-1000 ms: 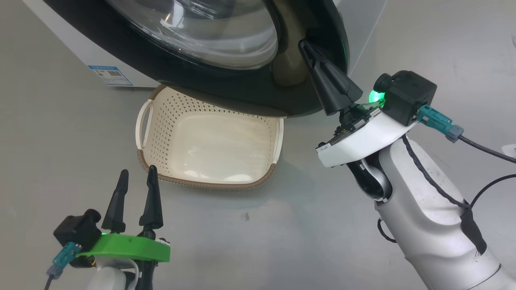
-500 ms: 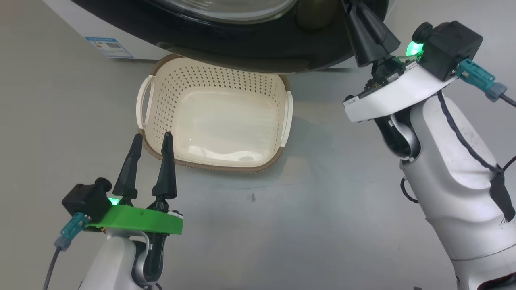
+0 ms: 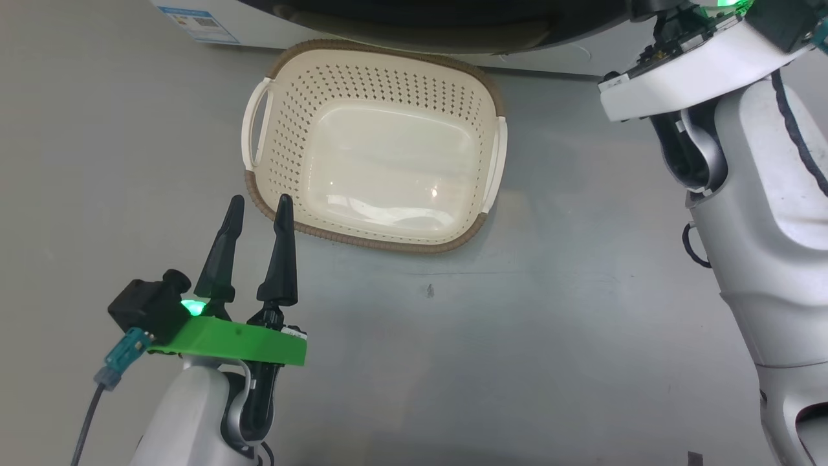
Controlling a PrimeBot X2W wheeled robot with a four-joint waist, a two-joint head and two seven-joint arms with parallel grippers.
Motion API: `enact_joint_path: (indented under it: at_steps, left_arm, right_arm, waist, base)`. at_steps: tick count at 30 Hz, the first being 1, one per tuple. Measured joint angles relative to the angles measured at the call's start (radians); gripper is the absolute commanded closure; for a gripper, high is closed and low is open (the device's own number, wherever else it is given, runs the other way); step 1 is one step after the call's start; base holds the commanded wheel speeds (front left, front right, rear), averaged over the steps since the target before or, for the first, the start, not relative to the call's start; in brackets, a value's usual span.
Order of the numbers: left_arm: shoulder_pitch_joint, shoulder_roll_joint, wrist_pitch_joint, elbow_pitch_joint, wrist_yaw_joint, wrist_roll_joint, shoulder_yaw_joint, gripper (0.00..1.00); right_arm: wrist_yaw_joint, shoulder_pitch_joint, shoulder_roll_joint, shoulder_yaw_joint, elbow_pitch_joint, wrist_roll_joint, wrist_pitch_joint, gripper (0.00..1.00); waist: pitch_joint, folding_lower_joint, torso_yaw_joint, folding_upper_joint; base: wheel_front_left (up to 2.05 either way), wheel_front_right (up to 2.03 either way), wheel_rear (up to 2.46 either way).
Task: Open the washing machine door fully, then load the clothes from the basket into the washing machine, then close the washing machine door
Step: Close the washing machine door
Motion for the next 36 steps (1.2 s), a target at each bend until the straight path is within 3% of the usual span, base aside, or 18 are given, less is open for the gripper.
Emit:
enact_joint_path:
  at_steps: [15, 26, 28, 29, 30, 31, 36]
  left_arm:
    - [-0.037, -0.003, 0.000, -0.044, 0.000, 0.004, -0.021, 0.00]
    - [-0.042, -0.005, 0.000, -0.020, 0.000, 0.018, 0.018, 0.00]
    - [-0.042, -0.005, 0.000, -0.014, 0.000, 0.018, 0.021, 0.00]
    - [-0.042, -0.005, 0.000, -0.014, 0.000, 0.018, 0.021, 0.00]
    - [-0.042, -0.005, 0.000, -0.015, 0.000, 0.018, 0.023, 0.00]
    - [-0.042, -0.005, 0.000, -0.014, 0.000, 0.018, 0.027, 0.00]
    - [-0.042, -0.006, 0.000, -0.015, 0.000, 0.062, 0.057, 0.00]
  right_arm:
    - [0.009, -0.151, -0.088, -0.038, 0.091, -0.054, 0.000, 1.00]
    - [0.018, -0.168, -0.090, -0.026, 0.140, -0.068, 0.000, 1.00]
    - [0.017, -0.161, -0.085, -0.026, 0.139, -0.064, 0.000, 0.64]
    - [0.017, -0.156, -0.082, -0.026, 0.137, -0.064, 0.000, 0.51]
    - [0.016, -0.147, -0.081, -0.028, 0.133, -0.063, 0.000, 0.19]
    - [0.016, -0.137, -0.080, -0.030, 0.130, -0.062, 0.000, 0.00]
    - [0.016, -0.076, -0.050, -0.057, 0.092, -0.057, 0.000, 0.00]
  waist:
    - [0.057, 0.0000, 0.070, 0.0000]
    - [0.052, 0.0000, 0.067, 0.0000]
    - [0.044, 0.0000, 0.058, 0.0000]
    - [0.041, 0.0000, 0.055, 0.0000]
    - [0.037, 0.0000, 0.051, 0.0000]
    - [0.033, 0.0000, 0.048, 0.0000]
    - [0.007, 0.0000, 0.026, 0.0000]
  base:
    - [0.00, 0.00, 0.00]
    - [0.00, 0.00, 0.00]
    - [0.00, 0.00, 0.00]
    - [0.00, 0.00, 0.00]
    - [0.00, 0.00, 0.00]
    - [0.00, 0.00, 0.00]
    - [0.00, 0.00, 0.00]
